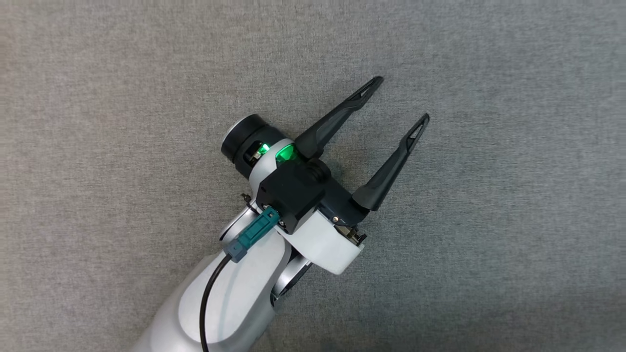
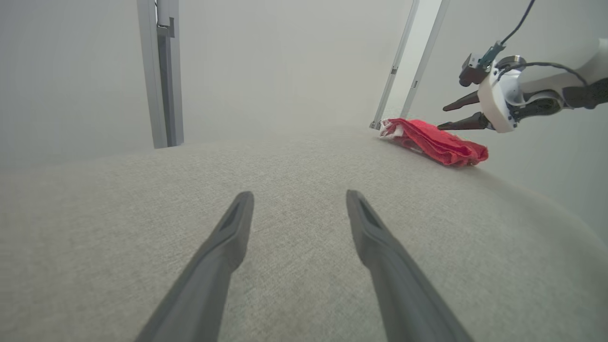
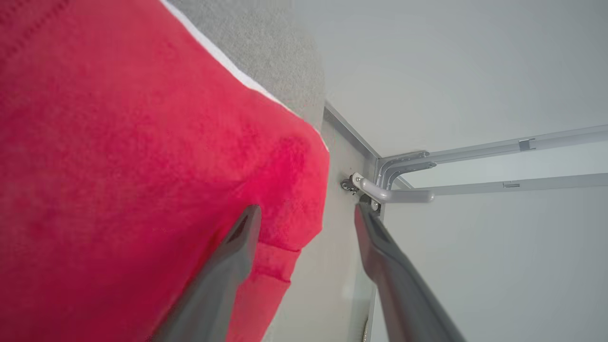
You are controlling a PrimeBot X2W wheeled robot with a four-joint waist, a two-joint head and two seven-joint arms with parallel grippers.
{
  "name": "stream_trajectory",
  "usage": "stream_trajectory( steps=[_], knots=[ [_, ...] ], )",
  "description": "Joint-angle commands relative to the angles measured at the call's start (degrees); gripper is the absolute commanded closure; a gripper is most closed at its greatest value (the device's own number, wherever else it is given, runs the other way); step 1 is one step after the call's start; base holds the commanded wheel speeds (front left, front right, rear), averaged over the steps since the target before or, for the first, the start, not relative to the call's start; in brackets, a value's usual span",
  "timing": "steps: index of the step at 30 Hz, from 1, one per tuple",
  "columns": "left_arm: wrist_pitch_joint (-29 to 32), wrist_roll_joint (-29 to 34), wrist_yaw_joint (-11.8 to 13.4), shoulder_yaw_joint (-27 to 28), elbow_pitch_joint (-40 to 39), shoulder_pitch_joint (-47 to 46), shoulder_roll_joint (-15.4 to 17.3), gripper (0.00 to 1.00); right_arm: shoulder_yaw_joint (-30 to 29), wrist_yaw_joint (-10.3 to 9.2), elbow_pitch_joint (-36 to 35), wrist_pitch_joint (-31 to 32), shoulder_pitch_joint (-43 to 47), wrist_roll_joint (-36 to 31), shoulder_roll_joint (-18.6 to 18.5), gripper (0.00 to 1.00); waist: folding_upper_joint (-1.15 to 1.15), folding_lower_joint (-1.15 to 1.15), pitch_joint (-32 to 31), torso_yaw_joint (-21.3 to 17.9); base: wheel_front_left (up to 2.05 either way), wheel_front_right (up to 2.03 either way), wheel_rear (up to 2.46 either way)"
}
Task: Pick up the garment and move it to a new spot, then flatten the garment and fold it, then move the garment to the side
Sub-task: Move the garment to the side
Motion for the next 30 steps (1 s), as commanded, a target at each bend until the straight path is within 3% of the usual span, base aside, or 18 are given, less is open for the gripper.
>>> stream_trajectory(
  steps=[1, 8, 15, 23, 30],
  knots=[
    [0.0, -0.4, 0.4, 0.5, 0.1, 0.8, 0.2, 0.00, -0.2, -0.06, 1.5, -1.2, -1.3, -0.9, 1.0, 0.00, 0.00, 0.00, -2.2, -0.3, 0.00, 0.00, 0.00],
    [0.0, -0.9, 0.6, 3.6, -0.1, 5.1, 0.3, 0.00, -3.8, -0.06, 5.5, -5.7, -0.6, 0.2, 8.6, 0.00, 0.00, 0.00, -10.1, -0.7, 0.00, 0.00, 0.00],
    [0.0, -0.7, 1.2, 9.8, -0.4, 11.2, 0.2, 0.00, -11.0, -0.05, 0.7, -7.0, 4.0, 2.9, 15.2, 0.00, 0.00, 0.00, -18.3, -0.9, 0.00, 0.00, 0.00],
    [0.0, 0.2, 1.3, 20.9, -1.0, 20.4, 0.2, 0.00, -30.9, -0.05, -13.9, -6.9, 20.0, -2.1, 20.9, 0.00, 0.00, 0.00, -26.6, -0.4, 0.00, 0.00, 0.00],
    [0.0, -0.8, 1.8, 27.6, -1.3, 26.9, 0.2, 0.00, -51.0, -0.05, -28.1, -6.8, 40.2, -10.7, 30.7, 0.00, 0.00, 0.00, -30.7, 0.6, 0.00, 0.00, 0.00]
  ],
)
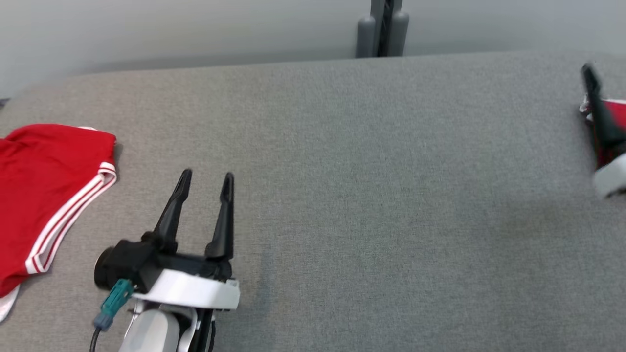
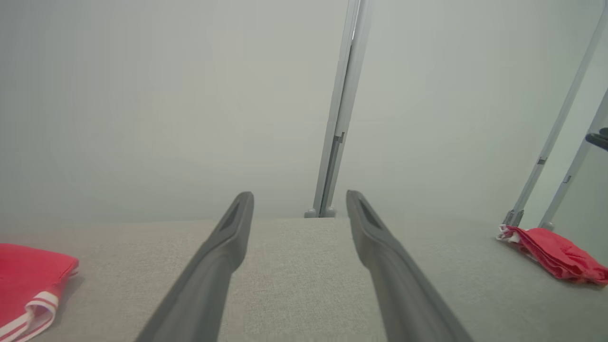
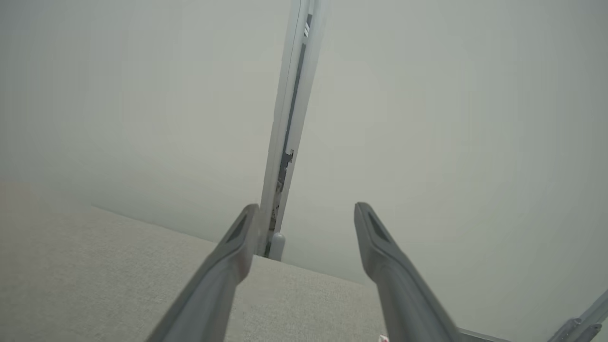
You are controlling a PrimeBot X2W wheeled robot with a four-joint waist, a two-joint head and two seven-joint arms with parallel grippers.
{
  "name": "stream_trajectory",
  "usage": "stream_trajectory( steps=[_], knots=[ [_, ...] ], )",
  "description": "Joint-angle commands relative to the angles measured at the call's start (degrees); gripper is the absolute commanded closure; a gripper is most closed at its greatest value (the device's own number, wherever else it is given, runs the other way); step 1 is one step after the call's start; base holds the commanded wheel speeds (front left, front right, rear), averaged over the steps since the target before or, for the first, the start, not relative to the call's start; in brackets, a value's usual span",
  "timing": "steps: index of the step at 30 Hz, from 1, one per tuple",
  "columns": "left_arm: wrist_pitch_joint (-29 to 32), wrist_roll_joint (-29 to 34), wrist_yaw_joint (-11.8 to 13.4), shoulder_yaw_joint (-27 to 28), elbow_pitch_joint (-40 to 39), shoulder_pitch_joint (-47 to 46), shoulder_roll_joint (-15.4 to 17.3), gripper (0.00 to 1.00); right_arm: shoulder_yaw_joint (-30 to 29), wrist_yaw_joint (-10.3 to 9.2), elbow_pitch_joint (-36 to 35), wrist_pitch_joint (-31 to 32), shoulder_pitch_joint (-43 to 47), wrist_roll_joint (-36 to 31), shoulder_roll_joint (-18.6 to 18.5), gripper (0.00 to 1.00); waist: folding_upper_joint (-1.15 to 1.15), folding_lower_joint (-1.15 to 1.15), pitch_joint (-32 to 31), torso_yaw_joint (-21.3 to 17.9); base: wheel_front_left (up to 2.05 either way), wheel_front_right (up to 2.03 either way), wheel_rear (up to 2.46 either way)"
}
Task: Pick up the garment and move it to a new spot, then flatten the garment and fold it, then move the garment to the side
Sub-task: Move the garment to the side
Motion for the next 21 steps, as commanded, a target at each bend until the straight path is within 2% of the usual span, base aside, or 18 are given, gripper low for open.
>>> stream_trajectory(
  steps=[1, 6, 11, 16, 21],
  knots=[
    [0.0, -0.4, 0.3, 0.5, 0.0, 0.9, 0.2, 0.00, -1.4, -0.04, -1.3, 0.0, 2.3, -1.0, 1.1, 0.00, 0.00, 0.00, -1.4, 0.7, 0.00, 0.00, 0.00],
    [0.0, -0.7, 0.9, 2.1, 0.3, 4.5, 0.2, 0.00, -10.5, -0.04, -9.8, 0.0, 15.2, -6.7, 10.1, 0.00, 0.00, 0.00, -3.3, 1.4, 0.00, 0.00, 0.00],
    [0.0, -1.1, 1.3, 2.4, 0.9, 6.9, 0.2, 0.00, -14.3, -0.04, -14.2, 0.0, 23.3, -10.7, 16.6, 0.00, 0.00, 0.00, -4.3, 1.7, 0.00, 0.00, 0.00],
    [0.0, -0.8, 1.9, 2.7, 1.3, 8.8, 0.2, 0.00, -16.4, -0.04, -16.6, 0.0, 27.7, -13.2, 20.5, 0.00, 0.00, 0.00, -5.3, 1.9, 0.00, 0.00, 0.00],
    [0.0, -0.8, 2.3, 2.4, 1.8, 9.9, 0.2, 0.00, -16.6, -0.04, -17.8, 0.0, 29.9, -14.4, 22.7, 0.00, 0.00, 0.00, -5.8, 1.9, 0.00, 0.00, 0.00]
  ],
)
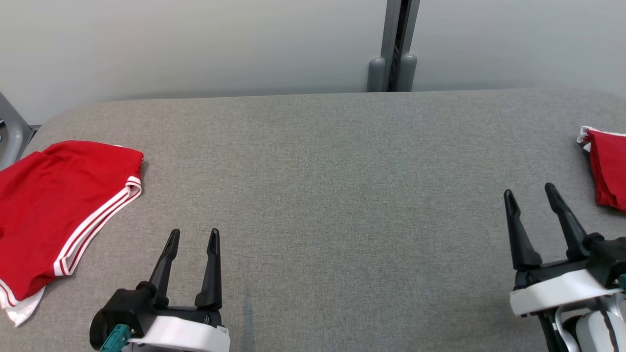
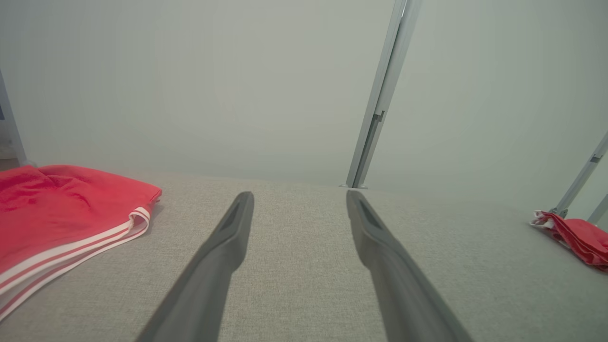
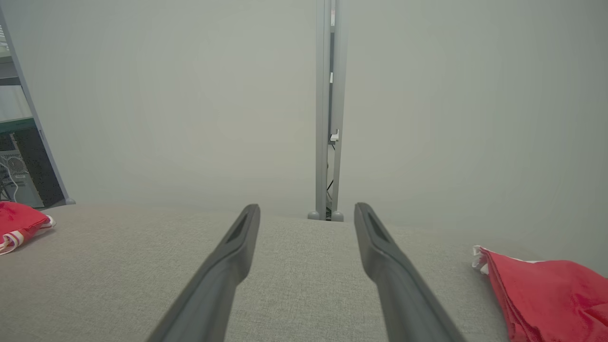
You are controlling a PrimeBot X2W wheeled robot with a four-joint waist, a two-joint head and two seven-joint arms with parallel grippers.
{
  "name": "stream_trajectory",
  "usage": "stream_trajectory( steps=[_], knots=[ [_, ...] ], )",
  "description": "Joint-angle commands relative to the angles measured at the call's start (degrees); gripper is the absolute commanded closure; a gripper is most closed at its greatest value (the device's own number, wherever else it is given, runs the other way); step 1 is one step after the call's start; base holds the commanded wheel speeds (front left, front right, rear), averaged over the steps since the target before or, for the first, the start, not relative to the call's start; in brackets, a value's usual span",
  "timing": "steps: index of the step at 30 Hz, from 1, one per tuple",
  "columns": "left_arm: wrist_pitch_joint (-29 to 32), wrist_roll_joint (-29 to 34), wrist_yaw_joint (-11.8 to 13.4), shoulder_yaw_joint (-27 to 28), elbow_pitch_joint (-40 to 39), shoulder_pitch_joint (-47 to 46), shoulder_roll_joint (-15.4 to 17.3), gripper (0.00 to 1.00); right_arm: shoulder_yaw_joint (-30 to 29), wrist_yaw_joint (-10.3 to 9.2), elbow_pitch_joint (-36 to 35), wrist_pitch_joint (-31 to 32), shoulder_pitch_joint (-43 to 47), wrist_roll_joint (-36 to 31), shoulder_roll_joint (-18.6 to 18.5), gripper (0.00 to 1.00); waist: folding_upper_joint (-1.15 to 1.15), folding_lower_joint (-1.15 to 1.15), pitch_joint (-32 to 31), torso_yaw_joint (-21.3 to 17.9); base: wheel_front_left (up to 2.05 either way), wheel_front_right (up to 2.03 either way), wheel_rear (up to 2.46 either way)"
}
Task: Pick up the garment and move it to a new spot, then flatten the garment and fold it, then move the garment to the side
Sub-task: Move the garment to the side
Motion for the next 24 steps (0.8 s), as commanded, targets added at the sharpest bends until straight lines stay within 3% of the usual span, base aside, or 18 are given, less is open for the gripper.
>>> stream_trajectory(
  steps=[1, 24],
  knots=[
    [0.0, -0.1, 0.4, 0.0, 0.2, 0.6, 0.2, 0.00, 0.1, -0.04, -0.3, 0.0, 1.0, -0.4, 0.4, 0.00, 0.00, 0.00, -0.2, 0.1, 0.00, 0.00, 0.00],
    [0.0, -0.2, 0.5, -0.4, 0.0, 0.0, 0.2, 0.00, 0.7, -0.04, -0.3, 0.0, 1.7, -0.7, 1.2, 0.00, 0.00, 0.00, -0.4, 0.2, 0.00, 0.00, 0.00]
  ],
)
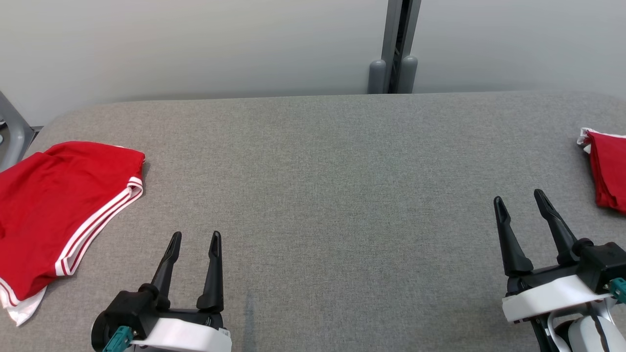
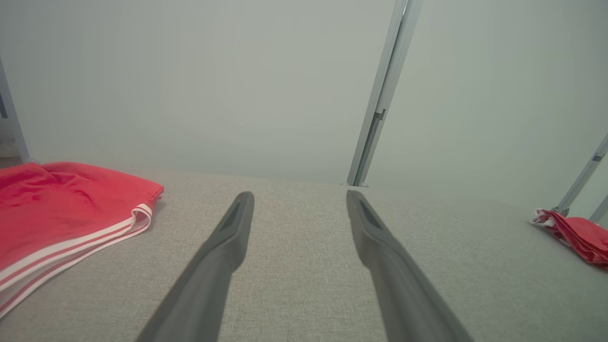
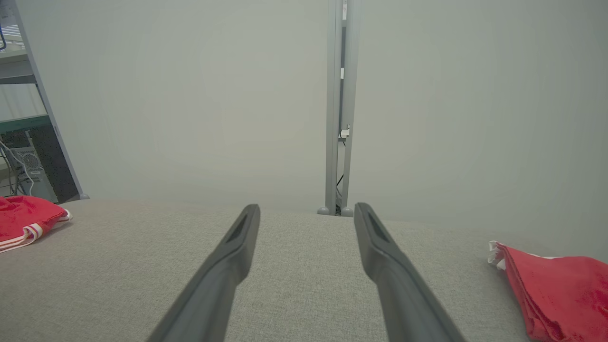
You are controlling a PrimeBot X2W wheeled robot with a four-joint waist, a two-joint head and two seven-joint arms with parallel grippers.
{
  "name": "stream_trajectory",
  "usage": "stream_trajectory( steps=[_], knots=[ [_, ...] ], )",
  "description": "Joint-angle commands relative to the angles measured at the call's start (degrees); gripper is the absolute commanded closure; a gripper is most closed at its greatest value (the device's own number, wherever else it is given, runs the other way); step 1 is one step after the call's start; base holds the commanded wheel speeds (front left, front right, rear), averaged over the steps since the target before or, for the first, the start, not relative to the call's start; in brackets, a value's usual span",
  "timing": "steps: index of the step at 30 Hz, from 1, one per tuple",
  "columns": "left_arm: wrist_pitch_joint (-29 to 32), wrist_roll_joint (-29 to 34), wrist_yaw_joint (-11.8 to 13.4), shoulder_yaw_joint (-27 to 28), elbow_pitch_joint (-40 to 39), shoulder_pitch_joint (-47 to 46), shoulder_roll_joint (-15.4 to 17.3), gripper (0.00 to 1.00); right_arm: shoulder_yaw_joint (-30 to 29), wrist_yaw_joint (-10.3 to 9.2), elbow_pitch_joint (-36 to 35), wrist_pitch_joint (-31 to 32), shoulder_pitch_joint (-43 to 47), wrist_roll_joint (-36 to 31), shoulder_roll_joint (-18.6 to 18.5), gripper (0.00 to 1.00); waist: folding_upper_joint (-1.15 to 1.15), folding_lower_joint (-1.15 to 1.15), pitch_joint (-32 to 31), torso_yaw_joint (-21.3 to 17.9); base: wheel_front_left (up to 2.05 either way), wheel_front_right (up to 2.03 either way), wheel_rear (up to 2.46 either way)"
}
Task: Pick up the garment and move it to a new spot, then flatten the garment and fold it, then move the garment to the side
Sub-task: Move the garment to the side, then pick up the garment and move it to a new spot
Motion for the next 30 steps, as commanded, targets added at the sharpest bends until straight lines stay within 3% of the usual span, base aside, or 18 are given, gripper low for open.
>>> stream_trajectory(
  steps=[1, 30],
  knots=[
    [0.0, -0.2, 0.0, 0.1, -0.1, -0.6, 0.2, 0.00, -0.2, -0.04, 0.1, 0.0, 0.5, 0.3, -0.2, 0.00, 0.00, 0.00, 0.0, 0.0, 0.00, 0.00, 0.00],
    [0.0, 0.2, -0.5, -0.3, 0.0, -1.1, 0.2, 0.00, -0.3, -0.04, 0.1, 0.0, 0.7, 0.5, -0.6, 0.00, 0.00, 0.00, 0.9, -0.2, 0.00, 0.00, 0.00]
  ],
)
